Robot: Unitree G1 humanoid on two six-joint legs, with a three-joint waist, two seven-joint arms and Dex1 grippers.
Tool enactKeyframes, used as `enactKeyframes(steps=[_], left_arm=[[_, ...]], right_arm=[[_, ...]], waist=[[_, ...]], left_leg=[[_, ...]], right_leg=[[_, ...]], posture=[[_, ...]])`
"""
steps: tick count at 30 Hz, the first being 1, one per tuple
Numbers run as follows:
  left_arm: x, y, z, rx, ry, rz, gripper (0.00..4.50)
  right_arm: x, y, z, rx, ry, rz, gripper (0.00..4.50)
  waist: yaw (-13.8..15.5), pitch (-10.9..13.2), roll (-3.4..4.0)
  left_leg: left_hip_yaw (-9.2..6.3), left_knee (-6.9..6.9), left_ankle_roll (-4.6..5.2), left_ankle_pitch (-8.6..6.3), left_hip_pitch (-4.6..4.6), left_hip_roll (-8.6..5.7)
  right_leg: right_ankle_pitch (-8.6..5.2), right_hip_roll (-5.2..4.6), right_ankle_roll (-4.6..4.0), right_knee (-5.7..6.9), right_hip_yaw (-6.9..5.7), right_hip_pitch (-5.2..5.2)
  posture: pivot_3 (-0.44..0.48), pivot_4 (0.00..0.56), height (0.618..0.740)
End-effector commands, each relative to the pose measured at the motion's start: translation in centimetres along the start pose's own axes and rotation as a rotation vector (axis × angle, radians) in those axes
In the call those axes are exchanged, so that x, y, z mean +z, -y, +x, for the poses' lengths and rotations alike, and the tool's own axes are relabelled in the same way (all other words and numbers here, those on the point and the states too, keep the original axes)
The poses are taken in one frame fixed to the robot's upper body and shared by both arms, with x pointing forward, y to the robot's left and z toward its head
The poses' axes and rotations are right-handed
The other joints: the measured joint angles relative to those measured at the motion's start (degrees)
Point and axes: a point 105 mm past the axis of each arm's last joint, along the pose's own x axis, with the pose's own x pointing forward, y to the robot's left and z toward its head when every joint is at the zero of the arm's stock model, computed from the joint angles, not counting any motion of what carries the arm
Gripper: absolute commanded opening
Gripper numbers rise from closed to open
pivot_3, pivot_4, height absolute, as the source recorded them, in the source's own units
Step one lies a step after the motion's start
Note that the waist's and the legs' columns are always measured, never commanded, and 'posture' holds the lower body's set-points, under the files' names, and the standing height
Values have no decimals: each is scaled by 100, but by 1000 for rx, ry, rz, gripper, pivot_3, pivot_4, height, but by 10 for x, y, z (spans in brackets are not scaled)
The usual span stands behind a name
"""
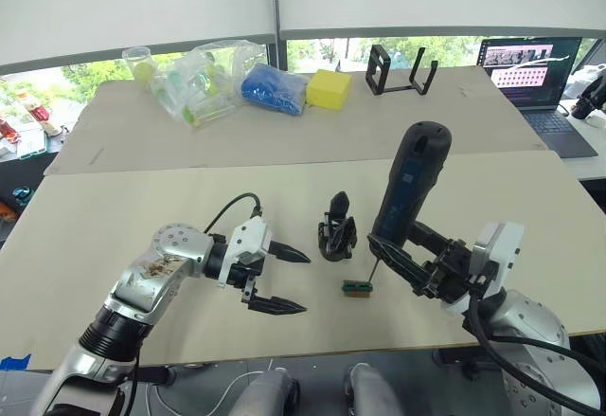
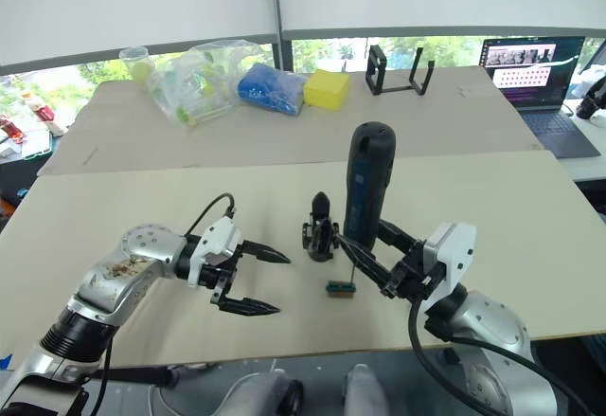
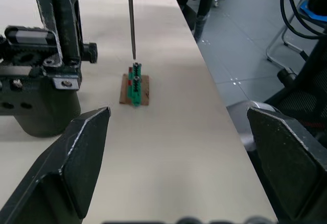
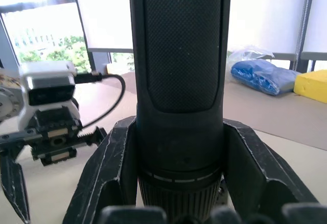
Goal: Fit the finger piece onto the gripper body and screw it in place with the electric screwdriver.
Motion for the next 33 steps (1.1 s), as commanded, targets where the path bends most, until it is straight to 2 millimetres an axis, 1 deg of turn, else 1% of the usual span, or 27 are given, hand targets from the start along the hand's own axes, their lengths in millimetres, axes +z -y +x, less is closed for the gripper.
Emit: enactKeyframes(steps=[1, 8, 14, 19, 28, 33], left_arm=[[7, -4, -2, 21, 14, 31, 4500], [8, -5, -1, 23, 16, 44, 4500], [8, -5, 1, 14, 11, 61, 4500], [8, -6, 1, 12, 7, 65, 4500], [8, -5, 2, 5, 5, 74, 4500], [8, -5, 2, 6, 5, 76, 4500]], right_arm=[[14, -2, -2, 22, 63, -66, 1910], [11, -8, -8, 47, 59, -40, 1910], [10, -12, -9, 51, 65, -34, 1910], [17, -18, -8, 77, 77, -65, 1910], [30, -19, 5, 79, 108, -62, 1910], [26, -18, 9, 78, 79, -59, 1910]], waist=[[0, 0, 0], [1, 0, 0], [2, 0, 0], [2, 0, 0], [6, 0, -1], [5, 0, -2]], left_leg=[[0, 0, 0, 0, 0, 0], [0, 0, 0, 0, 0, 0], [0, 0, 0, 0, 0, 1], [0, 0, 0, 0, 0, 0], [0, 0, 0, 0, 0, 1], [0, 0, 0, 0, -2, 0]], right_leg=[[0, 0, 0, 0, 0, 0], [0, 0, 0, 0, 1, 1], [0, 0, 0, 0, 2, 1], [0, 0, 0, -1, 2, 1], [0, 0, 0, 0, 2, 1], [0, -1, 0, -2, 1, 1]], posture=[[0, 150, 740], [0, 150, 740], [0, 150, 740], [0, 150, 740], [0, 150, 740], [0, 150, 740]])
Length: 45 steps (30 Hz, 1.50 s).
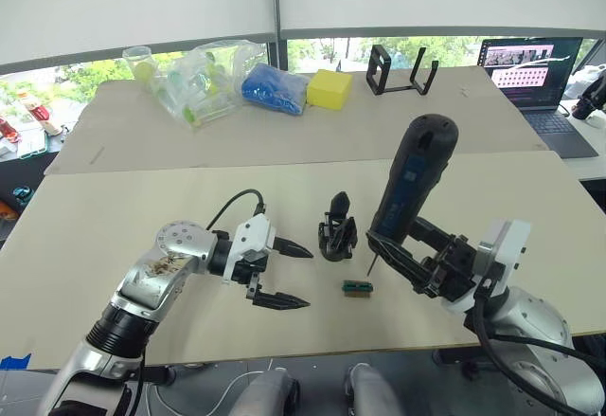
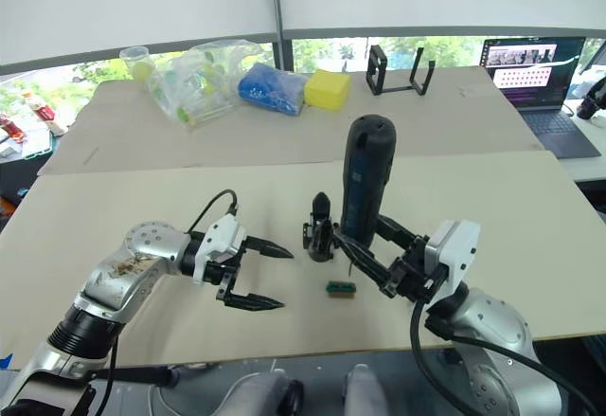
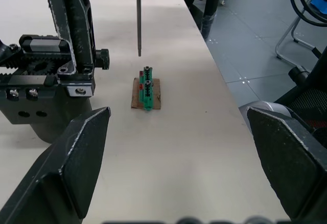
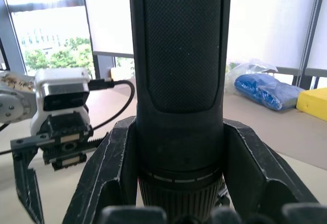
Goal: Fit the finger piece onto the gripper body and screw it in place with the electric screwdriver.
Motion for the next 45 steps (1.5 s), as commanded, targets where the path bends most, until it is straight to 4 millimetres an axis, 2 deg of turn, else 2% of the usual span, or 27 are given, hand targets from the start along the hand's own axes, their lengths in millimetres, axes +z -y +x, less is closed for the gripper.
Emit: enactKeyframes(steps=[1, 13, 22, 45], left_arm=[[6, 0, 0, -5, 11, 32, 4500], [5, 1, 0, -3, 7, 34, 4500], [5, 1, 1, -7, 9, 37, 4500], [5, -1, 1, 0, 9, 42, 4500]], right_arm=[[13, -9, 4, 44, 35, -42, 1910], [11, -3, -1, 30, 19, -44, 1910], [6, -6, -8, 25, 2, -34, 1910], [8, -1, 2, 24, 2, -55, 1910]], waist=[[-3, 0, 0], [-2, 0, 0], [-5, 0, 0], [-1, 0, 0]], left_leg=[[0, 0, 0, 0, 0, 0], [0, 0, 0, 0, 0, 0], [0, 1, 0, 0, 0, 0], [0, 1, 0, 0, 0, 0]], right_leg=[[0, 0, 0, 1, 0, 0], [0, 1, 0, 1, 0, 0], [0, 1, 0, 1, 1, 0], [0, 1, 0, 1, 0, 0]], posture=[[0, 150, 740], [0, 150, 740], [0, 150, 740], [0, 150, 740]])
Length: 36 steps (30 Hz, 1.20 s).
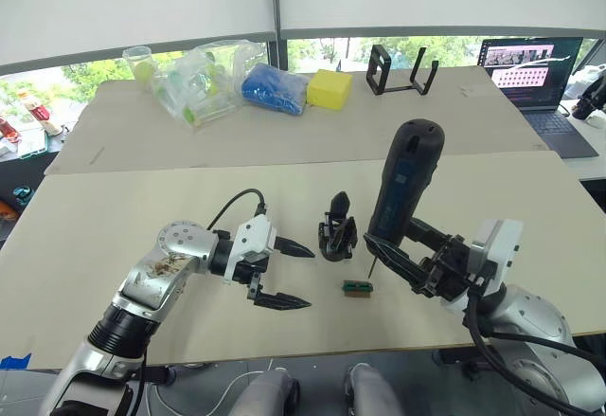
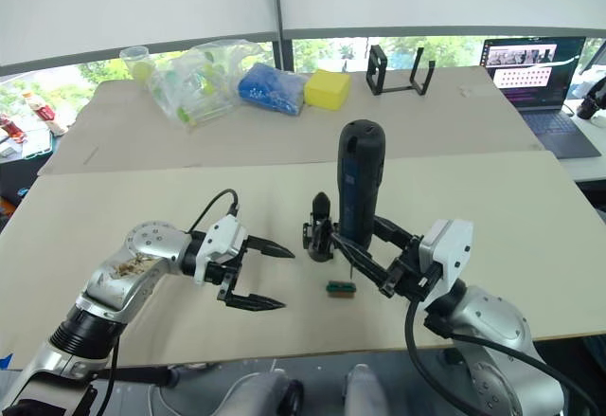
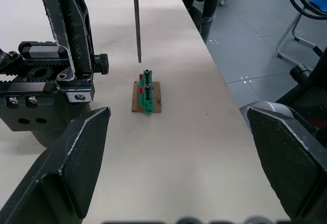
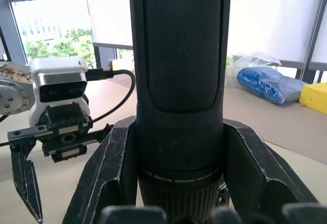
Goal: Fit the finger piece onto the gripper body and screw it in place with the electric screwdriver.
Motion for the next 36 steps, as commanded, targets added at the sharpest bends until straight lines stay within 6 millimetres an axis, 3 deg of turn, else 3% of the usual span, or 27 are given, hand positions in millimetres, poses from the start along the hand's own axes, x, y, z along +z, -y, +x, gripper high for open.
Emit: enactKeyframes(steps=[1, 26, 36], left_arm=[[4, -1, -1, 1, 7, 27, 4500], [4, -2, 1, 4, 5, 32, 4500], [-9, -4, 16, 15, 0, 20, 4500]], right_arm=[[11, -2, 1, 10, 34, -41, 1910], [9, -4, 1, 11, 19, -33, 1910], [9, -5, 1, 14, 18, -34, 1910]], waist=[[-2, 0, 0], [-2, 0, 0], [0, 0, -1]], left_leg=[[0, 0, 0, 0, 0, 0], [0, 0, 0, 0, 0, 0], [0, 1, 0, 0, 0, 0]], right_leg=[[0, 0, 0, 0, 0, 0], [0, 0, 0, 0, 0, 0], [0, 0, 0, 0, 0, 1]], posture=[[0, 150, 740], [0, 150, 740], [0, 150, 740]])
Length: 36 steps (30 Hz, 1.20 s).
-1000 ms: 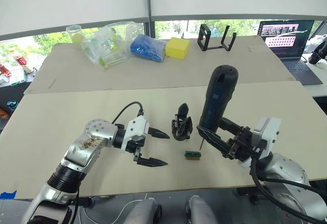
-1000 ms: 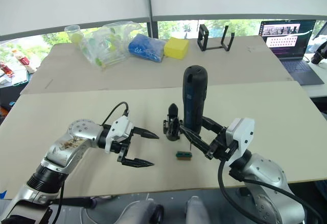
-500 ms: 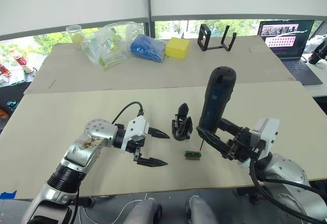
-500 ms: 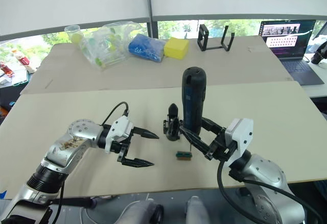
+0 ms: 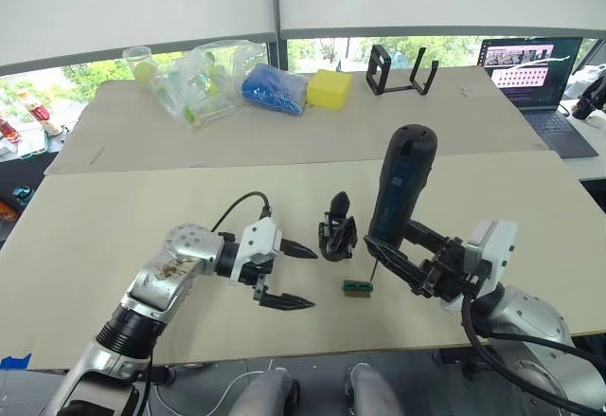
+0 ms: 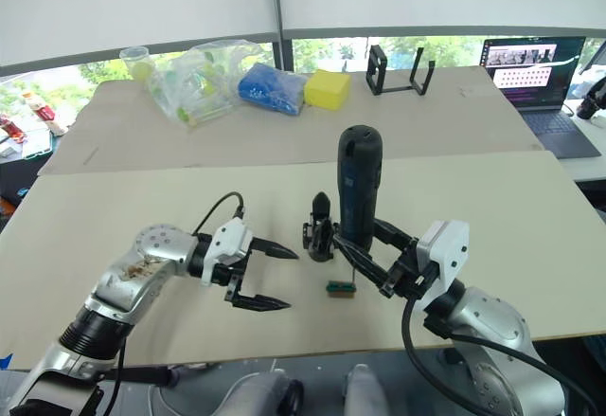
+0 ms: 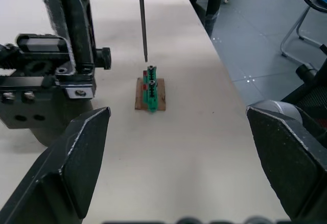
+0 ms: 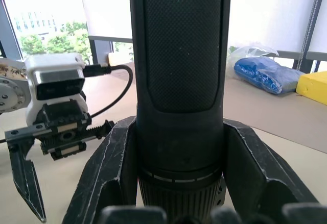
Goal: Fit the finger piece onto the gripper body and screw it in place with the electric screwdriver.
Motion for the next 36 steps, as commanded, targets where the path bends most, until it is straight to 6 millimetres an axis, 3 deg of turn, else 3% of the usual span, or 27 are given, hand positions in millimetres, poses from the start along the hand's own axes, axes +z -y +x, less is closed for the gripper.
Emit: enactKeyframes(steps=[1, 12, 36], left_arm=[[-2, -1, 6, 4, 1, 23, 4500], [-12, -4, 24, -10, 1, 14, 4500], [-9, -10, 22, 19, -4, 41, 4500]], right_arm=[[15, -6, 1, 25, 48, -44, 1910], [16, -6, 1, 22, 50, -40, 1910], [12, -7, 1, 21, 47, -30, 1910]], waist=[[-2, 0, 0], [-3, 0, -1], [1, -1, -1]], left_leg=[[0, 0, 0, 0, 0, 0], [0, 1, 0, 0, -1, 0], [0, 2, 0, 0, -1, 0]], right_leg=[[0, 0, 0, 0, 0, 0], [0, 0, 0, 1, 0, 0], [0, 0, 0, 1, 0, 0]], posture=[[0, 150, 740], [0, 150, 740], [0, 150, 740]])
